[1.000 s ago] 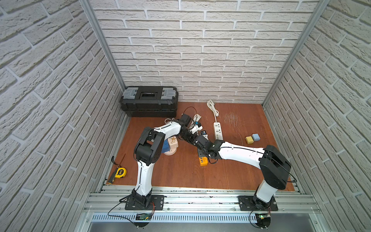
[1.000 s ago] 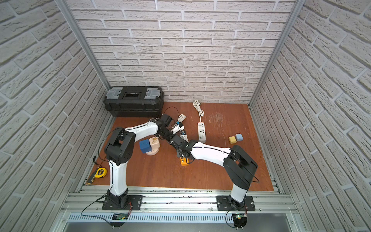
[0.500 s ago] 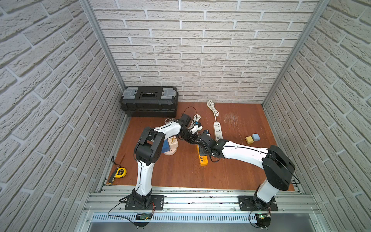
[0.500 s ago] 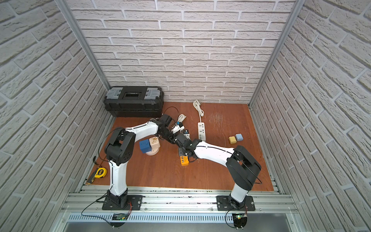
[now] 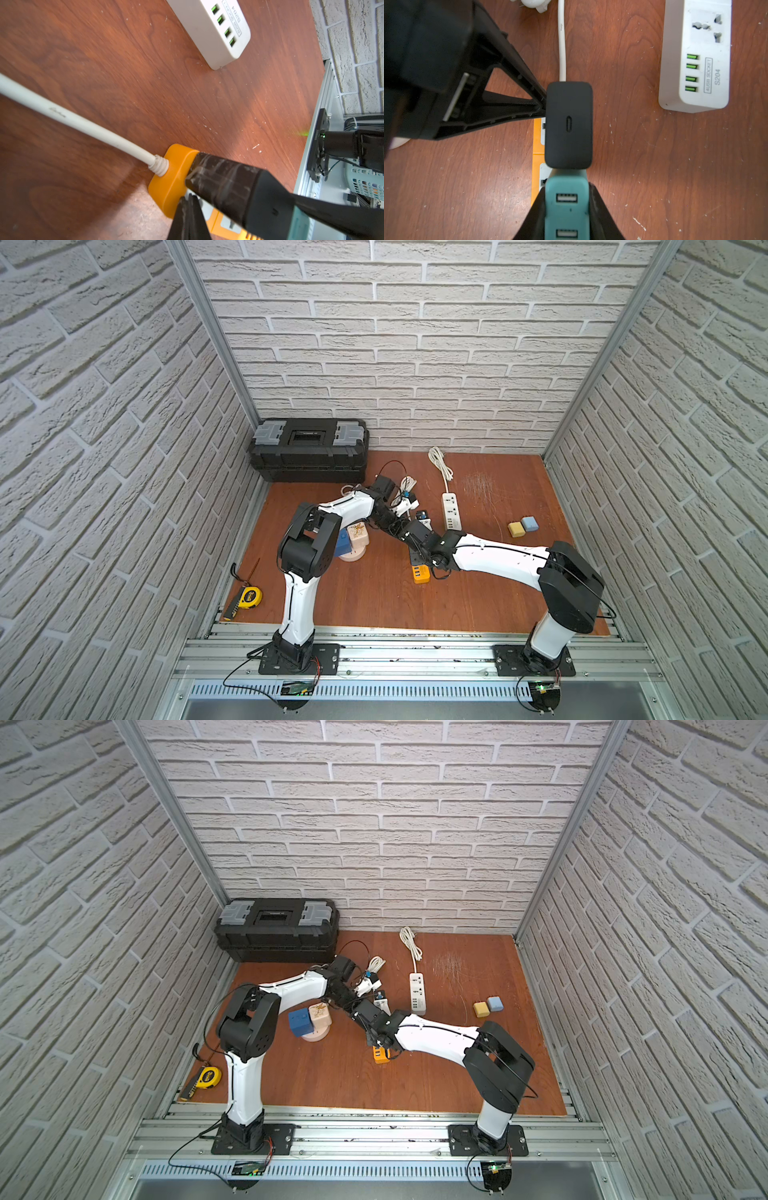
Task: Pull the plug off the socket
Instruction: Remove the plug from the socket.
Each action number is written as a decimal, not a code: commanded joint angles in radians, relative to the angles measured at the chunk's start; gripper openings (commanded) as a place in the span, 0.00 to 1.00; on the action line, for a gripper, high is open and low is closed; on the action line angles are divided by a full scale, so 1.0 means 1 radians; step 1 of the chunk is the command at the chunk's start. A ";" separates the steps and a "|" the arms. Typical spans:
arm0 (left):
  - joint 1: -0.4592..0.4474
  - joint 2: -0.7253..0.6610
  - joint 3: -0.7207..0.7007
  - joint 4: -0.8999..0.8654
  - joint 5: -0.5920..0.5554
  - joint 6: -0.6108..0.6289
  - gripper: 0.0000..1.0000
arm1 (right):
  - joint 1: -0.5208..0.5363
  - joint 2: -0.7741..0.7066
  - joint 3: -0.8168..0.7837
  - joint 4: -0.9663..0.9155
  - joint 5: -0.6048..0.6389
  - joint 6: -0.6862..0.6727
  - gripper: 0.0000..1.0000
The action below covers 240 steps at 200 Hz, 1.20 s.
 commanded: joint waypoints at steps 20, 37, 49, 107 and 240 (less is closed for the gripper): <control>0.008 0.073 -0.026 -0.047 -0.120 0.002 0.00 | -0.013 -0.032 0.021 0.059 -0.039 0.003 0.02; 0.009 0.073 -0.025 -0.048 -0.120 0.001 0.00 | -0.031 -0.051 -0.005 0.088 -0.080 0.017 0.02; 0.009 0.072 -0.026 -0.048 -0.119 0.001 0.00 | -0.042 -0.065 -0.022 0.104 -0.101 0.027 0.02; 0.011 0.071 -0.024 -0.048 -0.120 0.002 0.00 | -0.058 -0.088 -0.047 0.108 -0.102 0.036 0.02; 0.012 0.074 -0.026 -0.048 -0.121 0.001 0.00 | -0.013 -0.048 0.011 0.061 -0.043 0.021 0.02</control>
